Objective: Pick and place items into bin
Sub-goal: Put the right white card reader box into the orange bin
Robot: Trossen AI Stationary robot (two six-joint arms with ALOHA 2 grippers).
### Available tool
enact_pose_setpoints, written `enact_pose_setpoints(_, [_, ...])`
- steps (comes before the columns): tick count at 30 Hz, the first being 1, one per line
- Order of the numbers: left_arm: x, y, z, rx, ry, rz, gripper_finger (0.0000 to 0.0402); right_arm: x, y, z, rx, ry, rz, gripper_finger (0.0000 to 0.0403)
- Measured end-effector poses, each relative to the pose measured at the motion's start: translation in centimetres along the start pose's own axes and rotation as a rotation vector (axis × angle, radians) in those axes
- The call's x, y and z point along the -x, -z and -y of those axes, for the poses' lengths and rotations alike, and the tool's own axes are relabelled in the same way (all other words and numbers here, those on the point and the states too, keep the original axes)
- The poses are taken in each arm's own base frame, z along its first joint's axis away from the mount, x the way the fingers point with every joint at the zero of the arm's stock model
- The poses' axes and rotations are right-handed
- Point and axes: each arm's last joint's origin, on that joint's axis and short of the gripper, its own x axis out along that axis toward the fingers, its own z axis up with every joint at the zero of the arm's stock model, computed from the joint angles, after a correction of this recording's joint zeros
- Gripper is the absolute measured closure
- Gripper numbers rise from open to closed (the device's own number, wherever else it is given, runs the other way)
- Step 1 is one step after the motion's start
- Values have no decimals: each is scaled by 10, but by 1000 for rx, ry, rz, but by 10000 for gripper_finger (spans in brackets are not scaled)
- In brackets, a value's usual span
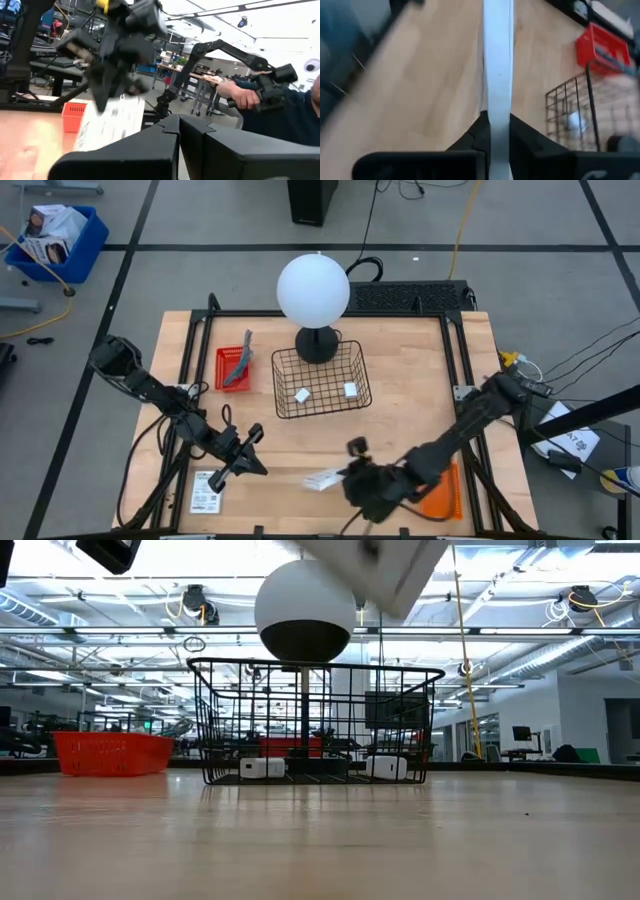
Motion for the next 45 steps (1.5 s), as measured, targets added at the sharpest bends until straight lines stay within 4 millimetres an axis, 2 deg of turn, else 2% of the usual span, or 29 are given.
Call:
enact_pose_setpoints(5, [0,0,0,1,0,0,394,44,5,-3,-341,49,60,375])
enact_pose_setpoints(12, [0,0,-1,12,-25,10,394,89,38,-12,-737,114,102,375])
enact_pose_setpoints(17, [0,-1,-2,18,-68,21,394,104,69,-21,-1092,96,114,375])
enact_pose_setpoints(24, [0,-2,-7,-31,-125,33,394,106,115,-50,-1388,62,43,375])
enact_pose_setpoints(34, [-2,-3,-24,-95,-203,16,394,129,139,-79,-1616,-27,-58,375])
enact_pose_setpoints(37, [-2,-3,-31,-102,-235,-3,394,132,142,-81,-1615,-32,-120,375])
enact_pose_setpoints(45, [-1,-5,-46,-111,-300,-3,394,140,152,-87,-1549,-18,-141,375])
